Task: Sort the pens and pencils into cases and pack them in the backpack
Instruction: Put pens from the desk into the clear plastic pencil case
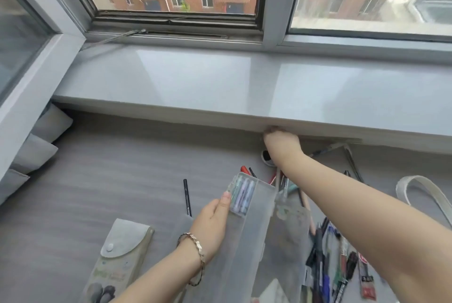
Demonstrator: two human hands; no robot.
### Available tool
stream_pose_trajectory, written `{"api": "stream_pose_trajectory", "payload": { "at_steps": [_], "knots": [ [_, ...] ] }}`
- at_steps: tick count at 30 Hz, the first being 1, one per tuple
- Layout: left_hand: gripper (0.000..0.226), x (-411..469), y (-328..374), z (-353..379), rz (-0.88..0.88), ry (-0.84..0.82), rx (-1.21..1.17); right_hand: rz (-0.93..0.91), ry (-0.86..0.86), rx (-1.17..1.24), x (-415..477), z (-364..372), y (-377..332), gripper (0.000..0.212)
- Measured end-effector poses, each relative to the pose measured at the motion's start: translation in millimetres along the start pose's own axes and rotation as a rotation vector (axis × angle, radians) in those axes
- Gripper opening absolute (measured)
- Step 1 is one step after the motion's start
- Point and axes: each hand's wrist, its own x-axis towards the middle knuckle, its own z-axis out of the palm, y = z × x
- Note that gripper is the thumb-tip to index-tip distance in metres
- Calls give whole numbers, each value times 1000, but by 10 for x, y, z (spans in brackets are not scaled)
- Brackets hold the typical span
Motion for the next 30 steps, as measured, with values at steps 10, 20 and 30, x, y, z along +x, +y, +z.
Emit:
{"api": "stream_pose_trajectory", "payload": {
  "at_steps": [10, 20, 30],
  "knots": [
    [33, -68, 128, 48, -70, 138, -93, -22, 353, 776, -573, -102, 163, 6],
    [49, -706, 31, 216, -38, 321, -220, -102, 125, 1231, -2235, -45, -658, 25],
    [62, -1019, -310, -53, -216, 554, -384, -459, 214, 727, -2693, 408, -1014, 31]
  ]
}}
